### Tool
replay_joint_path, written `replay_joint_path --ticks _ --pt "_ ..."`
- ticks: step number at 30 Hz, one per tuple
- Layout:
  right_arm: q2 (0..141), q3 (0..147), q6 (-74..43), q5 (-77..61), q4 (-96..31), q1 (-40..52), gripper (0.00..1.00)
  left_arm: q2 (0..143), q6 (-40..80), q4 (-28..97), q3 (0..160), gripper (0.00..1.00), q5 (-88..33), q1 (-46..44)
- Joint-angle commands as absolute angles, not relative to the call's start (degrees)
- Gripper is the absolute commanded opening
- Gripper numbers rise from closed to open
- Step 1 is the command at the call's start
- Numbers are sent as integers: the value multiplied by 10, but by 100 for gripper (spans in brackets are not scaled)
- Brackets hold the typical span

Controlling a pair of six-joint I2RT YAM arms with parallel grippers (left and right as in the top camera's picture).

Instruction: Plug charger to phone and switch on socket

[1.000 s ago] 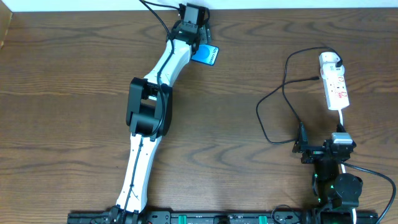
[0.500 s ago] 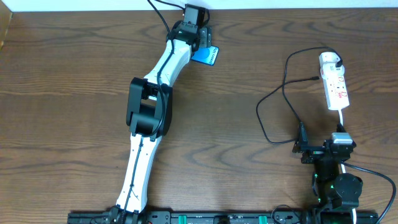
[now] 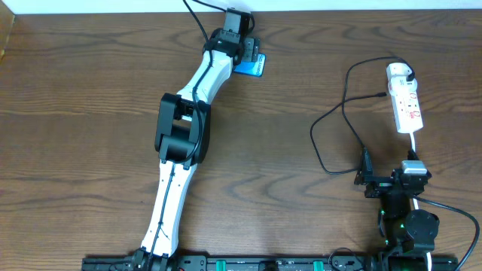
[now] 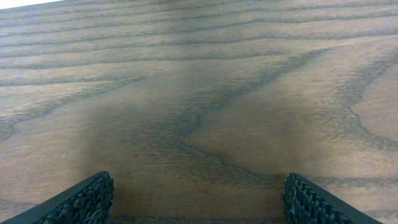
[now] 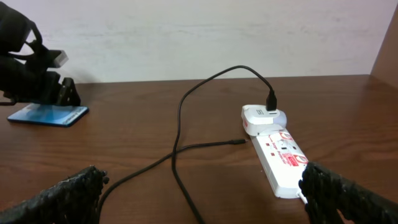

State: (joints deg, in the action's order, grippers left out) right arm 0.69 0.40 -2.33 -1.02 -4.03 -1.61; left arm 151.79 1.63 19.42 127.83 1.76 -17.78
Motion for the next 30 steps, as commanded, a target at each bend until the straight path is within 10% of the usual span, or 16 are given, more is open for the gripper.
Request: replay_joint_path --ticks 1,30 --pt "4 3 -27 -6 -43 -12 99 1537 12 205 1270 87 4 -178" --pt "4 3 -27 -6 -43 -12 99 1506 13 392 1270 87 4 -178"
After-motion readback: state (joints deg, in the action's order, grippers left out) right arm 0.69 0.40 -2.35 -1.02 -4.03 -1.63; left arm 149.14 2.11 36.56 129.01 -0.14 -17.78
